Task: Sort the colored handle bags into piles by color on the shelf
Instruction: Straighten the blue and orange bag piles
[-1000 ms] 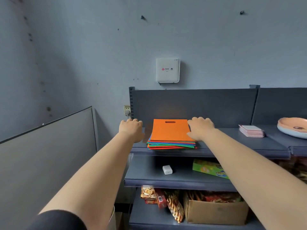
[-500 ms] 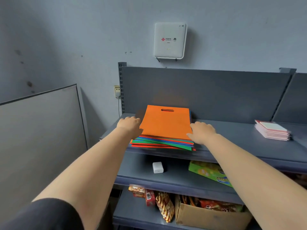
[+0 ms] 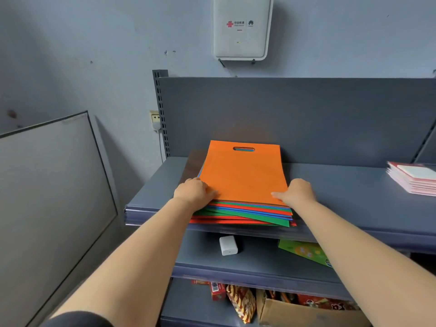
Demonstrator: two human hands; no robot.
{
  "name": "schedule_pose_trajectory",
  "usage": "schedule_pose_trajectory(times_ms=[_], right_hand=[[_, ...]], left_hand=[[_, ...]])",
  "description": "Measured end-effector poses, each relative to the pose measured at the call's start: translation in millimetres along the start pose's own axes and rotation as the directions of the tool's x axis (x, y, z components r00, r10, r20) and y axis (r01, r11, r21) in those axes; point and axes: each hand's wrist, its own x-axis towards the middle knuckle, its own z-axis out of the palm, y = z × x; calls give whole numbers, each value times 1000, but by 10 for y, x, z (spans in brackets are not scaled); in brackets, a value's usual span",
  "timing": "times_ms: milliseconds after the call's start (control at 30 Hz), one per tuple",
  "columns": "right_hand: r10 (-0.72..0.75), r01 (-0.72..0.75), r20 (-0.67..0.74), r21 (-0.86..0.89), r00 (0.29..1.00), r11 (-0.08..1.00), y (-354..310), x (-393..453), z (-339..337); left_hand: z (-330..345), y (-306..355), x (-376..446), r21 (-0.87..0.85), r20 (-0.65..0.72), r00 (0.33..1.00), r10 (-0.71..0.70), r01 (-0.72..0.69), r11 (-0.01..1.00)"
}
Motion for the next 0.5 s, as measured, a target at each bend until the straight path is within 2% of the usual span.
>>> schedule_pose_trajectory(times_ms=[133, 233, 333, 500], right_hand=[[51, -46, -93, 50, 994, 998, -19, 57, -18], [63, -55, -108, 72, 992, 996, -22, 87, -25], [76, -67, -118, 77, 990, 995, -9, 104, -31], [57, -51, -218, 31, 974, 998, 52, 130, -66]], left_hand=[[34, -67, 83, -66, -32, 999, 12, -14, 998], [45, -107, 133, -144, -67, 998, -13, 3, 990], [60, -147, 184, -213, -87, 992, -93, 73, 974], [64, -214, 257, -372, -47, 971, -236, 202, 906]])
